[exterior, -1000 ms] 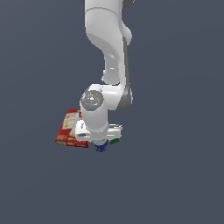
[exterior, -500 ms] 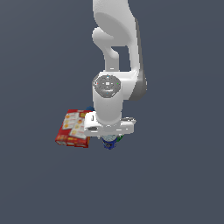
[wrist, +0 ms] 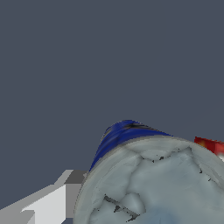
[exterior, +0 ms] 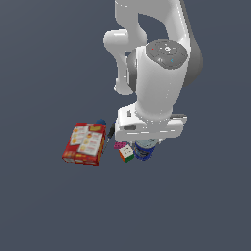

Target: Pick up a designated object from a clutter of objects.

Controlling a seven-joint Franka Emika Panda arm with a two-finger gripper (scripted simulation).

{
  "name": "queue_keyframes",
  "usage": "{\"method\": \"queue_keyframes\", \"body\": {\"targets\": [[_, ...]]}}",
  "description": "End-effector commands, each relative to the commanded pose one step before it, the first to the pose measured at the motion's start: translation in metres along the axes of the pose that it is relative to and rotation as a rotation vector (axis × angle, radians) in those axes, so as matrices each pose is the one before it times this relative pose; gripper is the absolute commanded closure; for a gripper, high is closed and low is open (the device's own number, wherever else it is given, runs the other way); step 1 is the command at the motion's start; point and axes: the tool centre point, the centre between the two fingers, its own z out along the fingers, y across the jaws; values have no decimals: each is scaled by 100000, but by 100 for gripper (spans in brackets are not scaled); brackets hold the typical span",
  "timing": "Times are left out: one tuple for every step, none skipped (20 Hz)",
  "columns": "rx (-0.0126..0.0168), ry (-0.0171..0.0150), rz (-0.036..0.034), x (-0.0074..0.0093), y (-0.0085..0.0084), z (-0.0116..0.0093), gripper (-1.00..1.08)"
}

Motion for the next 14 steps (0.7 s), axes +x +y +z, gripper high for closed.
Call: {"method": "queue_keyframes", "body": {"targets": [[-27,378,59,439,-1979,-2688,108],[0,0,0,171,-779,-960,108],[0,0,0,173,-775,-954,108],[0,0,0,176,-771,-948,108],[0,0,0,178,-766,-940,108],[0,0,0,179,-757,-927,108],[38,30,5,166,-709,-907,108],[0,0,0,169,-686,-837,108],[0,0,0,164,-652,-795,108],[68,13,1,155,-599,-772,108],[0,0,0,156,-594,-721,108],[0,0,0,152,-568,-689,108],[0,0,0,149,-544,-659,108],[0,0,0,146,-520,-630,108]]}}
